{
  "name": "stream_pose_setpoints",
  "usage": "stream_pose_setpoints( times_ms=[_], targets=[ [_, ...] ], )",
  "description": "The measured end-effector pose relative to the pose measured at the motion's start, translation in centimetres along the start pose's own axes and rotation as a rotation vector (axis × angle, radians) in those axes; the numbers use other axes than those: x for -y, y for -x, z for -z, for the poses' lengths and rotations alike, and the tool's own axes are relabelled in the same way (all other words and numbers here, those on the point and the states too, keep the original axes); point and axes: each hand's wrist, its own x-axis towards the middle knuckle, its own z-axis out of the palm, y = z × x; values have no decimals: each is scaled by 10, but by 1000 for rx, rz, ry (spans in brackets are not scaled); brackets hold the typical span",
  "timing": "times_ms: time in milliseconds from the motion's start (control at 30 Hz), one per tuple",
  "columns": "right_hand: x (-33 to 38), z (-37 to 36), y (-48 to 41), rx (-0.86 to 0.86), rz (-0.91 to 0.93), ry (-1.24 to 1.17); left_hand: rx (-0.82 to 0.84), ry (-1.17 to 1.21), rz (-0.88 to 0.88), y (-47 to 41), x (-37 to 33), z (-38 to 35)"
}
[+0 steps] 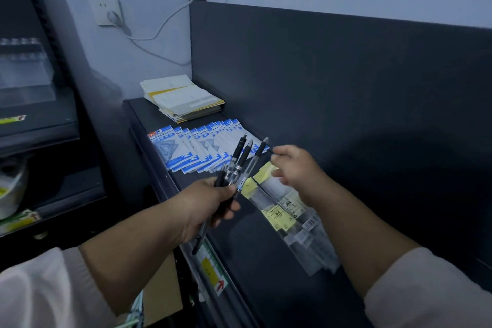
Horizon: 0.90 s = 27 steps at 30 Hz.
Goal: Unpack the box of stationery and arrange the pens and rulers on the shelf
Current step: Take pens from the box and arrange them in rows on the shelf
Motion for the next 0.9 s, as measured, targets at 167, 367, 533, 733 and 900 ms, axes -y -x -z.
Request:
stream_pose_setpoints(
  times_ms=[167,367,533,733,900],
  targets=[
    [22,1,35,137,-107,-487,73,-112,-27,11,-3,0],
    [23,11,100,12,-61,-436,203,-196,-82,46,2,-1],
    [17,10,177,-72,-60,-451,333,-336,-143,89,14,-4],
    [2,16,270,-221,-58,-420,532,-534,-241,143,31,-16],
    [-13,40,344,-401,-45,-340,656,-650,-284,195,37,-50]
  ],
)
